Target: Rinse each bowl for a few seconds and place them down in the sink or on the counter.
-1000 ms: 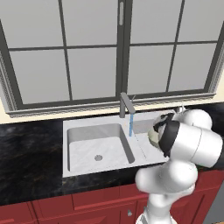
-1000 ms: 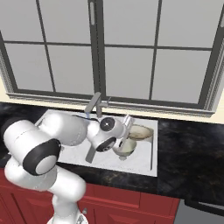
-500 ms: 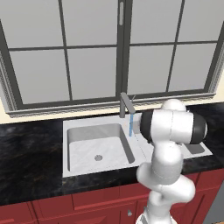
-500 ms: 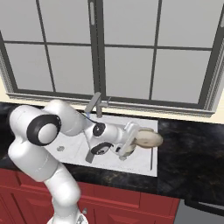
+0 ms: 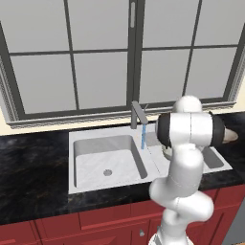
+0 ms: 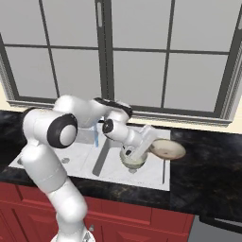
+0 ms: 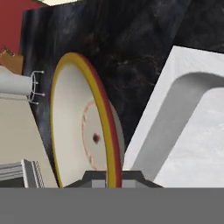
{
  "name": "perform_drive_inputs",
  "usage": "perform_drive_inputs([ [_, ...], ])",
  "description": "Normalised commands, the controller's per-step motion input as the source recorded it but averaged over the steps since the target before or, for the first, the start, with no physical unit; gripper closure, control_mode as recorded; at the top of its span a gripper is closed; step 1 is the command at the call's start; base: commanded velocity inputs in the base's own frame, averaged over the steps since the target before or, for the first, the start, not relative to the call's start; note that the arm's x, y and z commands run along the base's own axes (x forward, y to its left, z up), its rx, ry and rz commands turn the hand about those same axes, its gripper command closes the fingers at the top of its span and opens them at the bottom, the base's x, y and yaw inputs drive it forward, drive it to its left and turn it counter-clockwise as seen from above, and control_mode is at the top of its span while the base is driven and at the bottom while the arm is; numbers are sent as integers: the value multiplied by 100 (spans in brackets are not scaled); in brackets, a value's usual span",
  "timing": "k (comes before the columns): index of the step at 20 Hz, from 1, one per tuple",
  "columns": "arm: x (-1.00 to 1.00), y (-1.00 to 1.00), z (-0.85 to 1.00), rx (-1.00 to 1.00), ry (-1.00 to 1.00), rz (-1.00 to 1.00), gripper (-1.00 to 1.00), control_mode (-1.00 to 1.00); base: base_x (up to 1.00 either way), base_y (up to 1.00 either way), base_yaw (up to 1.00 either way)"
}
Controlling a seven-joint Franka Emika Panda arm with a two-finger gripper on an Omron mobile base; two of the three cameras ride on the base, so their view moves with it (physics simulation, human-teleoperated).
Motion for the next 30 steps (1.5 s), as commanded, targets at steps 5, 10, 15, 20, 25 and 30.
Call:
perform_drive_inputs([
  [5,-7,-52,33,11,8,-22,100,-100,0,0,0],
  [10,-12,-24,-9,5,3,-13,100,-100,0,0,0],
  [15,-5,-6,-37,0,0,-8,100,-100,0,0,0],
  [20,-1,2,-33,-1,2,-6,100,-100,0,0,0],
  [25,0,1,-38,-1,4,-6,100,-100,0,0,0],
  [30,0,0,-40,0,1,-4,100,-100,0,0,0],
])
